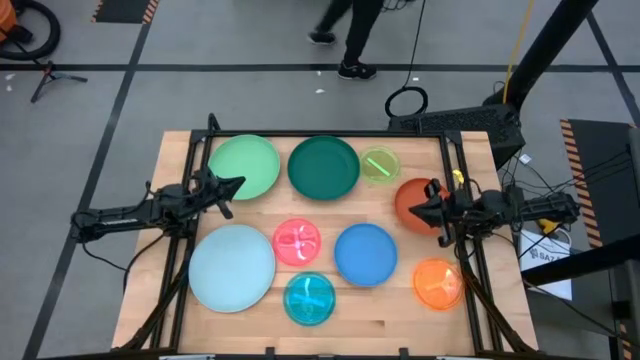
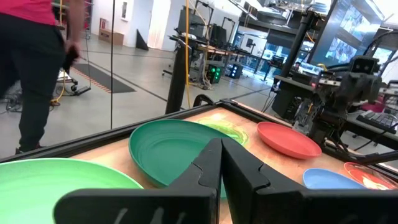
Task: Stack plastic plates
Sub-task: Stack the dark green plate on top of the gray plate
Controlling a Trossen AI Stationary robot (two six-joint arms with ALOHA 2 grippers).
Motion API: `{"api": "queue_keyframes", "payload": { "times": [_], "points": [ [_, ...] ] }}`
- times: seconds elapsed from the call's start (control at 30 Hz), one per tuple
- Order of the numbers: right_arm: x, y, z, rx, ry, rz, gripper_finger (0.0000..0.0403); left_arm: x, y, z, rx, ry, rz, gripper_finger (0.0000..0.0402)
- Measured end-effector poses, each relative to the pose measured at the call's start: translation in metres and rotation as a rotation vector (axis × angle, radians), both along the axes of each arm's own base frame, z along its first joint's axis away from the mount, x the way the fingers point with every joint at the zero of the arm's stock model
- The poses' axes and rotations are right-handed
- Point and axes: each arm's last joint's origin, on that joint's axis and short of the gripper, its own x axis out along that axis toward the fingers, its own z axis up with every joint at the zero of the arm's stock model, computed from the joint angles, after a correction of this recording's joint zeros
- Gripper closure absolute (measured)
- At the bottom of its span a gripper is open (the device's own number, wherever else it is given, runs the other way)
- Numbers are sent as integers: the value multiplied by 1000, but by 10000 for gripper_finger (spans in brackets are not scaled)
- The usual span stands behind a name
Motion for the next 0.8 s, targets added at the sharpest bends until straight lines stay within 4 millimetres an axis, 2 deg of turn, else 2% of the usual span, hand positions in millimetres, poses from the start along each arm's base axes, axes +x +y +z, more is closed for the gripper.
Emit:
{"api": "queue_keyframes", "payload": {
  "times": [0.23, 0.37, 0.53, 0.8],
  "points": [
    [9, 1, -6, 31, 98, 2, 394, 0, 0, 0, 0, 1, 1, 385],
    [16, 0, -12, 66, 174, -58, 394, 0, 0, 0, 0, 1, 0, 385],
    [24, -1, -2, 72, 241, -142, 394, 0, 0, 0, 37, 19, 2, 385],
    [38, -4, 30, 30, 450, -239, 394, 0, 0, 0, 36, 16, 2, 385]
  ]
}}
